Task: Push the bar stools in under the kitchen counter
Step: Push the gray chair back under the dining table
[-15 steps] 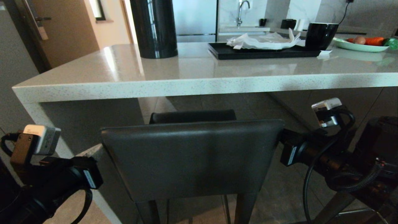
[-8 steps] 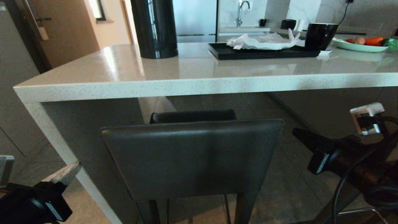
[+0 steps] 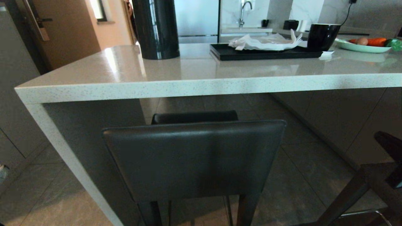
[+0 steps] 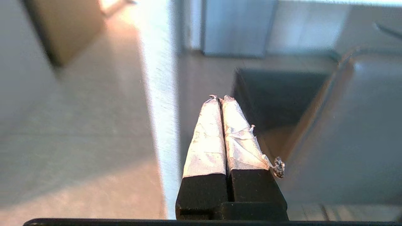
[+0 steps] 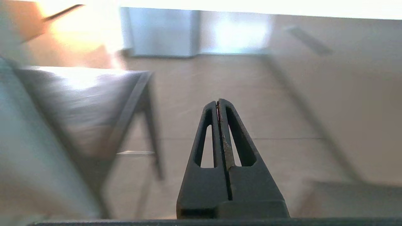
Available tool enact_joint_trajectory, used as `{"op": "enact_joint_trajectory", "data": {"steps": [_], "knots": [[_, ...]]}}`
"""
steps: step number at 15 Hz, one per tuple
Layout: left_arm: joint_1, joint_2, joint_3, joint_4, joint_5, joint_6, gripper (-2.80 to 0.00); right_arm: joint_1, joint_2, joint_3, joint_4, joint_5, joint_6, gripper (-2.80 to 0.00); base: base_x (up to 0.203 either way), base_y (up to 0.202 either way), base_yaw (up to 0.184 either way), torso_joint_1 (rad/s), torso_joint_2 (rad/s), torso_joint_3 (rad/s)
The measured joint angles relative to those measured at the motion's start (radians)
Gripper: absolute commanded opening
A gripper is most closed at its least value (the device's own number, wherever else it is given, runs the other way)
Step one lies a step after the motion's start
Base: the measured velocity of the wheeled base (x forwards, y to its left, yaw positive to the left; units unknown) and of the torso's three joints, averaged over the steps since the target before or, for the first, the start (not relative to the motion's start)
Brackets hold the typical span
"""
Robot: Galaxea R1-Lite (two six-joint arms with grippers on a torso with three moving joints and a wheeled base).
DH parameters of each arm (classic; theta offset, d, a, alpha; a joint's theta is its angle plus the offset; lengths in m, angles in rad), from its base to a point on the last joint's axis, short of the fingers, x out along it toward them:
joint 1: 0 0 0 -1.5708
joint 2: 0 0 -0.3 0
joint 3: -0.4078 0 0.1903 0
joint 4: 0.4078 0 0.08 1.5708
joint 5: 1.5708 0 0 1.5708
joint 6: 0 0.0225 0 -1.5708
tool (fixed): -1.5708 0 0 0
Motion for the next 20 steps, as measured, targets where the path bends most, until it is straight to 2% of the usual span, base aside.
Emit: {"op": "enact_joint_trajectory", "data": {"steps": [4,7,9,11,14,15,18,20], "knots": [[0.074,-0.174,-0.004,0.113,0.005,0.031,-2.80,-0.121,-0.218,0.056,0.105,0.004,-0.020,-2.80,0.000,0.000,0.000,0.000,0.00,0.000],[0.165,-0.306,0.013,0.218,-0.015,0.039,-2.80,-0.168,-0.402,0.069,0.246,0.016,-0.025,-2.80,0.000,0.000,0.000,0.000,0.00,0.000],[0.179,-0.386,0.049,0.245,-0.047,0.046,-2.80,-0.181,-0.564,0.047,0.422,0.055,-0.026,-2.80,0.000,0.000,0.000,0.000,0.00,0.000],[0.174,-0.477,0.086,0.296,-0.109,0.060,-2.80,-0.189,-0.735,0.010,0.646,0.088,-0.025,-2.80,0.000,0.000,0.000,0.000,0.00,0.000],[0.171,-0.573,0.160,0.384,-0.166,0.114,-2.80,-0.197,-0.897,-0.010,0.917,0.114,-0.026,-2.80,0.000,0.000,0.000,0.000,0.00,0.000],[0.170,-0.586,0.175,0.413,-0.171,0.113,-2.80,-0.198,-0.922,0.027,0.942,0.117,-0.031,-2.80,0.000,0.000,0.000,0.000,0.00,0.000],[0.169,-0.605,0.186,0.505,-0.213,0.093,-2.80,-0.199,-0.956,0.187,0.859,0.150,-0.033,-2.80,0.000,0.000,0.000,0.000,0.00,0.000],[0.169,-0.609,0.188,0.553,-0.217,0.082,-2.80,-0.199,-0.965,0.217,0.859,0.179,-0.027,-2.80,0.000,0.000,0.000,0.000,0.00,0.000]]}}
